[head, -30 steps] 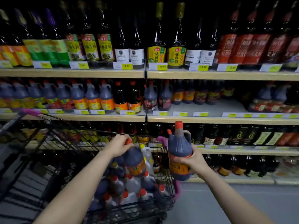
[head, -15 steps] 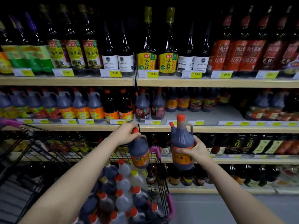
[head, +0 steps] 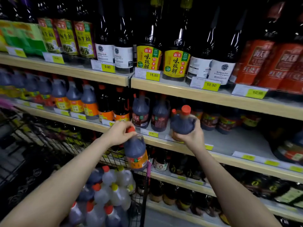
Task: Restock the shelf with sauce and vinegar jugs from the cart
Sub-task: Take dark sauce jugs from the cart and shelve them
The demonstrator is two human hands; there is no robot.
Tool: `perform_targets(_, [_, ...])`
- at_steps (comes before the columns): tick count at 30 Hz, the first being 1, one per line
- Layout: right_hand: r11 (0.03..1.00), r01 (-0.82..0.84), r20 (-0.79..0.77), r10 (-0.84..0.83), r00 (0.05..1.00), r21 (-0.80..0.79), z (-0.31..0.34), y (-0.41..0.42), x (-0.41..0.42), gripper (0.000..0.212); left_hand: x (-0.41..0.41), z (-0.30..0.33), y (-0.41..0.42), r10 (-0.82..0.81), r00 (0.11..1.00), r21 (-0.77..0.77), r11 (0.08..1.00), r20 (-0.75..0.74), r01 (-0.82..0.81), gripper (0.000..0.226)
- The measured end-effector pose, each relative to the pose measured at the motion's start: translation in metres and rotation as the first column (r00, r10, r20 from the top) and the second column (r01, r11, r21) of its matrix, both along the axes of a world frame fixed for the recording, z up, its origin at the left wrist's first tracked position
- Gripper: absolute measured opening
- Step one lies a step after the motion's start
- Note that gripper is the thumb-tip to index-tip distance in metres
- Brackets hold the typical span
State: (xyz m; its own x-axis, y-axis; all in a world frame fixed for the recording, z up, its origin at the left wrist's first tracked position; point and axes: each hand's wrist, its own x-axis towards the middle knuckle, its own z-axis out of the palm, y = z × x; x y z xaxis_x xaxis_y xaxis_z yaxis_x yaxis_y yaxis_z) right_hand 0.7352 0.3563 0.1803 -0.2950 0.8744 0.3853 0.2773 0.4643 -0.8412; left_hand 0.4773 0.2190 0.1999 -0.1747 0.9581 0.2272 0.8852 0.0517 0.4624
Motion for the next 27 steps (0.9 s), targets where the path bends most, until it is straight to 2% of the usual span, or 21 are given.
perform_targets(7, [0.999,-0.054,0.023,0.054,0.998,-0.004,-0.024,0.063,-0.027,0.078,0.004,-0.015,0.026,0.054,0.998,-0.015,0.998,-0.013,-0.054,0.011])
perform_targets(12, [0.98,-0.032,0.088,0.051,0.995,-0.199,-0.04,0.096,-0.035,0.079,0.003,-0.023,0.035,0.057,0.998,-0.028,0.998,-0.021,-0.058,0.016])
perform_targets(16, [0.963,-0.026,0.107,0.056,0.993,-0.268,-0.04,0.103,-0.038,0.081,0.006,-0.021,0.037,0.053,0.998,-0.022,0.998,-0.032,-0.054,0.035])
perform_targets(20, [0.949,-0.006,0.133,0.05,0.99,-0.314,-0.032,0.096,-0.038,0.091,0.001,-0.013,0.035,0.028,0.999,-0.046,0.999,-0.02,-0.029,0.018])
perform_targets(22, [0.964,0.012,0.096,0.014,0.995,-0.266,-0.025,0.081,-0.035,0.099,0.0,-0.007,0.035,0.016,1.0,-0.028,0.999,-0.021,-0.017,0.012])
perform_targets(24, [0.985,0.078,0.071,-0.068,0.995,-0.152,-0.024,0.054,-0.03,0.102,0.0,0.002,0.033,-0.021,0.999,-0.015,1.0,-0.033,0.02,0.014])
perform_targets(26, [0.99,0.104,0.131,-0.091,0.987,-0.095,-0.03,0.015,-0.025,0.101,0.003,0.012,0.032,-0.066,0.996,-0.009,0.998,-0.057,0.066,0.017])
perform_targets(27, [0.991,0.057,0.173,-0.035,0.984,-0.121,-0.036,-0.008,-0.024,0.1,0.006,0.017,0.031,-0.092,0.994,-0.014,0.996,-0.06,0.091,0.017])
